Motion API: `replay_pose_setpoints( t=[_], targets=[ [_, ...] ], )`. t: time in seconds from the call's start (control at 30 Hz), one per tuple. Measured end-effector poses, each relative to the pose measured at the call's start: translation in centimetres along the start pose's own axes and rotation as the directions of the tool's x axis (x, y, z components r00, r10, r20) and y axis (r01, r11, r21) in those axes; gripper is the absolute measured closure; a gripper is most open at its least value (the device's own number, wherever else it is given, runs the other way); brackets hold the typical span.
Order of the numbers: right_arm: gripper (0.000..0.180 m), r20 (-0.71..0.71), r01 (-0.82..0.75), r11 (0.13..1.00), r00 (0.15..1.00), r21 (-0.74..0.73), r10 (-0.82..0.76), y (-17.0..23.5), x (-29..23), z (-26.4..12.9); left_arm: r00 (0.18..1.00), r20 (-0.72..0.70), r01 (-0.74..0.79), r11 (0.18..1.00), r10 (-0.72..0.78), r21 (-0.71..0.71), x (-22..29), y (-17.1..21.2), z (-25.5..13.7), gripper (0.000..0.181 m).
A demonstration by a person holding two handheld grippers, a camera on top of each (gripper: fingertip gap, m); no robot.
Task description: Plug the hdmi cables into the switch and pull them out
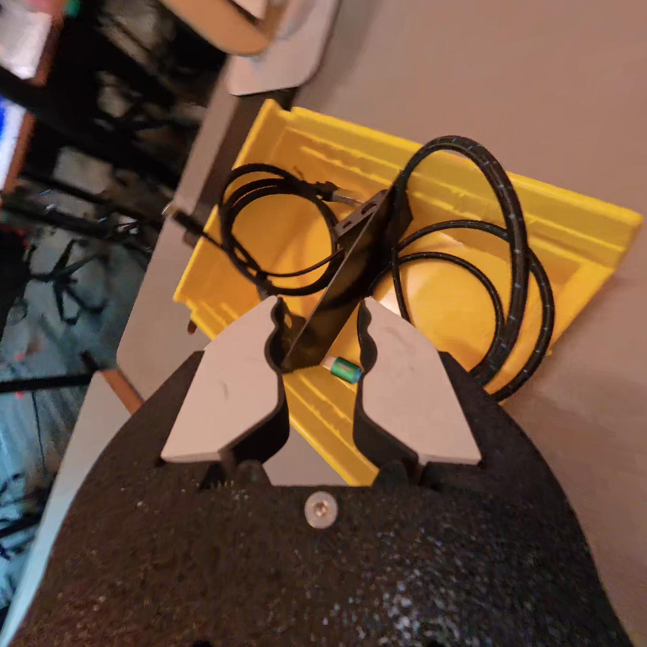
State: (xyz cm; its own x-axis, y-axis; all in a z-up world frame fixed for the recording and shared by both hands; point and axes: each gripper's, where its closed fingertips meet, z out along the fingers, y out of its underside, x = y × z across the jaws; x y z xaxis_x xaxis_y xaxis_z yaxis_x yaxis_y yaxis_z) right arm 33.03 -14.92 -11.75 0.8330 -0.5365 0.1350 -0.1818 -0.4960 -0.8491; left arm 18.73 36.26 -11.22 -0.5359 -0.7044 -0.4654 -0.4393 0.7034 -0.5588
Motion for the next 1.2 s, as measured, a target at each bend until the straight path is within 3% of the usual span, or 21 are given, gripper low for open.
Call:
replay_pose_setpoints(
  t=[0.1,0.27,0.43,0.57,0.77,0.97,1.1,1.2],
  targets=[
    [0.101,0.206,0.005,0.996,0.978,0.091,-0.024,-1.4,-7.3,1.7,0.974,-0.163,-0.172,0.981,0.155,-0.091,0.0,-1.3,3.4,0.14],
    [0.101,0.26,0.026,0.998,0.965,0.063,-0.042,-1.6,-11.8,4.4,0.914,-0.321,-0.328,0.918,0.249,-0.223,-0.3,-1.6,8.7,0.14],
    [0.103,0.22,0.061,0.997,0.973,0.037,-0.067,-1.0,-12.0,4.5,0.844,-0.472,-0.435,0.84,0.255,-0.324,0.5,-0.3,11.8,0.142],
    [0.103,0.234,0.063,0.997,0.97,0.032,-0.069,-0.7,-12.1,4.6,0.805,-0.534,-0.475,0.82,0.258,-0.32,1.1,-0.6,13.4,0.143],
    [0.103,0.239,0.058,0.998,0.969,0.014,-0.059,-0.1,-11.8,5.1,0.731,-0.626,-0.584,0.723,0.273,-0.368,2.1,1.2,14.7,0.16],
    [0.103,0.219,0.058,0.998,0.974,0.021,-0.061,-0.2,-11.5,5.2,0.746,-0.576,-0.583,0.744,0.333,-0.326,1.5,0.8,14.7,0.163],
    [0.103,0.207,0.059,0.996,0.976,0.067,-0.071,-1.0,-11.8,5.3,0.834,-0.433,-0.491,0.818,0.342,-0.3,-0.4,-1.5,13.0,0.166],
    [0.103,0.205,0.069,0.993,0.975,0.091,-0.086,-1.5,-12.3,5.4,0.925,-0.294,-0.316,0.916,0.24,-0.247,-2.4,-4.1,10.7,0.166]
  ],
)
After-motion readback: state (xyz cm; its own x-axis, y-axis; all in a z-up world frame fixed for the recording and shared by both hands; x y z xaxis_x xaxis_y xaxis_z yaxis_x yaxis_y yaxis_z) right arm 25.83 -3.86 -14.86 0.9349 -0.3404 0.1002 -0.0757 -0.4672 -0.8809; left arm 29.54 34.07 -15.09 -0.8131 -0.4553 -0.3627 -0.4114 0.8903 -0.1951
